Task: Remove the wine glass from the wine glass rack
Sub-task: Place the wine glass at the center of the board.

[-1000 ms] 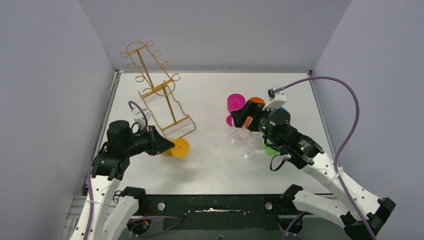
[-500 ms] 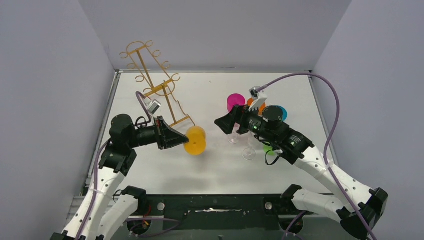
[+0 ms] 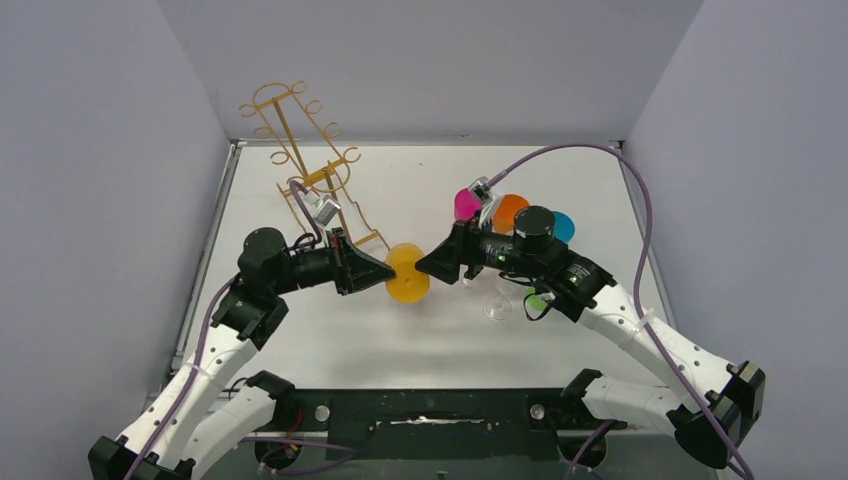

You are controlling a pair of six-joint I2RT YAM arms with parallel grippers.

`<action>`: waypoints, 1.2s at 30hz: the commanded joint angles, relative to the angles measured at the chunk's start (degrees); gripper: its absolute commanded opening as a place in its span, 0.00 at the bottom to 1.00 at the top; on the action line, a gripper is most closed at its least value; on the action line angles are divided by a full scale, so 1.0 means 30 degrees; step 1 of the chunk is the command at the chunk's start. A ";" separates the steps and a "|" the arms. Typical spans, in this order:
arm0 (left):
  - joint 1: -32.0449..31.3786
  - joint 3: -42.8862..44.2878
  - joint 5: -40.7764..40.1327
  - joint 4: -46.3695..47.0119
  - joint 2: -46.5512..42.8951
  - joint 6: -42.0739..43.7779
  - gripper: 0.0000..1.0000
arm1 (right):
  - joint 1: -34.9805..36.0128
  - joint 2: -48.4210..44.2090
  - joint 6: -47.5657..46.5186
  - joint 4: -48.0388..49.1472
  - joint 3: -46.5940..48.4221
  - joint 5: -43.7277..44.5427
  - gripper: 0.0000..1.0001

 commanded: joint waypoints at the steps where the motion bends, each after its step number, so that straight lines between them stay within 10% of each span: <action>1: -0.0093 0.0179 -0.0706 0.2943 -0.0185 -0.0437 0.00 | 0.0726 0.0580 -0.0707 0.1465 0.1473 -0.2289 0.62; 7: -0.0093 0.0389 -0.0198 0.3936 0.0163 -0.0962 0.00 | 0.1449 0.0695 -0.1470 0.2068 0.1683 -0.2235 0.28; 17: -0.0093 0.0767 0.0645 0.1825 0.0153 0.0295 0.00 | 0.1440 -0.0115 -0.1325 0.3557 0.0686 -0.0938 0.00; 28: -0.0078 0.0654 0.1916 0.0944 0.0621 0.0275 0.40 | 0.1440 -0.0600 -0.1529 0.4754 0.0009 -0.0138 0.00; 36: -0.0122 -0.0174 0.2121 0.5521 0.1118 -0.2506 0.44 | 0.1498 -0.0433 -0.1383 0.5179 0.0009 -0.0420 0.00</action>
